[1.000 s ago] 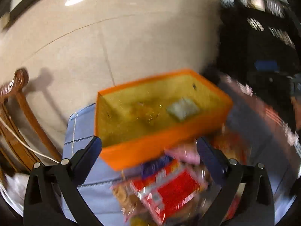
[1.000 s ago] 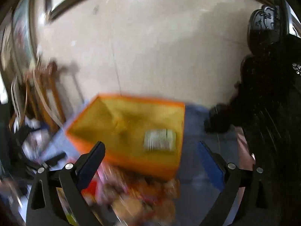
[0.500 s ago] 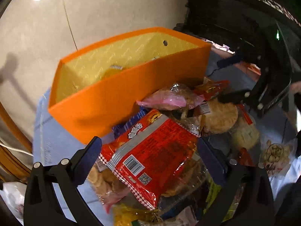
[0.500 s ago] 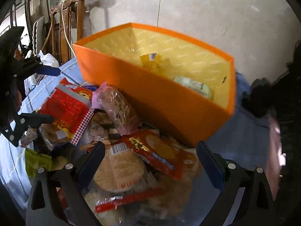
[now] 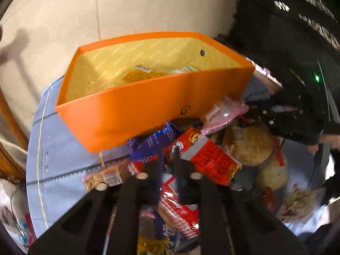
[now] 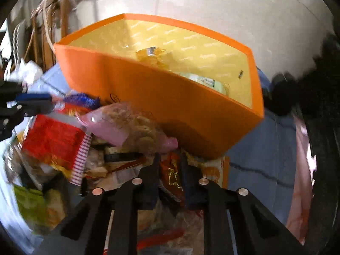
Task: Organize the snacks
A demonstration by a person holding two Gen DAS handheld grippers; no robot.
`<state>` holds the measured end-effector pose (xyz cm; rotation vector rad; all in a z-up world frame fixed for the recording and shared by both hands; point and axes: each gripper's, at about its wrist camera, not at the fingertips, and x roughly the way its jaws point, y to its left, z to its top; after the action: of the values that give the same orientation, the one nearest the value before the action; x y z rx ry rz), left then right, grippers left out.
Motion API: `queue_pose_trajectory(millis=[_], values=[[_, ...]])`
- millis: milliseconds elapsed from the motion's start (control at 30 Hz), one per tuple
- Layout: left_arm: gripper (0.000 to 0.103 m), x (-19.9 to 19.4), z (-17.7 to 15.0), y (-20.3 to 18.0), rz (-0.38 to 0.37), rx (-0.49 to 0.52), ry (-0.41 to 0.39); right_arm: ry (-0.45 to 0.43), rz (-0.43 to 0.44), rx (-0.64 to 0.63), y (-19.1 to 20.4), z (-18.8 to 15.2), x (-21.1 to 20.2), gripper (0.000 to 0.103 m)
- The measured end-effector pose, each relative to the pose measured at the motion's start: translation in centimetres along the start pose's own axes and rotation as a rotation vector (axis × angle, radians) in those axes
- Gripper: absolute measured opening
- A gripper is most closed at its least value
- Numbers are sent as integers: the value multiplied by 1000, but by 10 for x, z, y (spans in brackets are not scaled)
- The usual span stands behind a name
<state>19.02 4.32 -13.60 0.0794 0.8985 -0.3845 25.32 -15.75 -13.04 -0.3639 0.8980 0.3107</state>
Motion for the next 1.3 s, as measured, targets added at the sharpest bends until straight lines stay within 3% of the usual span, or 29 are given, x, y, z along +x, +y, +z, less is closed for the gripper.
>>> queue_pose_trajectory(millis=[133,167,200,233,267,333,467,500,533,567,600,633,700,733,767,900,967,1000,1033,1067,1133,1300], values=[[3,-4,-6,-6,-17,31,26,3,-2,46,-10,-6,-9,16],[12,-8,-8,-5,-74,13,28,2,-1,49,-10,-7,-11,15],[26,-10,-10,-2,-147,-17,39,1,6,57,-12,-7,-12,15],[80,-10,-12,-1,-199,-49,54,1,13,72,-14,-5,-11,15],[96,-6,-16,2,-274,-95,94,4,19,84,-16,-5,-11,15],[97,1,-22,3,-354,-164,138,6,19,92,-17,-9,-14,15],[95,17,-26,-1,-275,-132,137,11,26,100,-17,-9,-14,15],[89,22,-26,0,-257,-127,151,11,28,103,-18,-8,-14,15],[68,27,-26,-1,-227,-122,167,10,32,105,-18,-8,-14,15],[55,30,-26,-3,-166,-105,172,9,33,105,-18,-8,-15,15],[50,30,-24,-3,-147,-95,168,8,32,106,-18,-9,-15,15],[34,29,-23,-5,-159,-95,164,10,33,111,-18,-9,-14,15],[29,29,-17,-13,-144,-64,166,12,36,123,-19,-9,-12,16],[19,28,-16,-22,-121,-15,161,12,36,125,-19,-9,-12,16],[17,26,-15,-29,-119,8,151,11,35,124,-18,-8,-12,16],[16,24,-13,-39,-146,19,134,9,33,107,-15,-10,-14,16],[21,27,-12,-42,-96,34,123,9,38,116,-17,-10,-15,16],[31,27,-10,-47,-59,50,109,9,43,122,-17,-11,-15,16],[78,26,-10,-48,-34,56,106,7,44,124,-17,-11,-16,16],[99,24,-9,-49,-12,59,101,6,46,124,-18,-12,-16,16],[99,15,-7,-50,-8,63,34,6,48,123,-18,-13,-17,16],[99,13,2,-65,26,152,-17,9,58,148,-20,-13,-15,16]])
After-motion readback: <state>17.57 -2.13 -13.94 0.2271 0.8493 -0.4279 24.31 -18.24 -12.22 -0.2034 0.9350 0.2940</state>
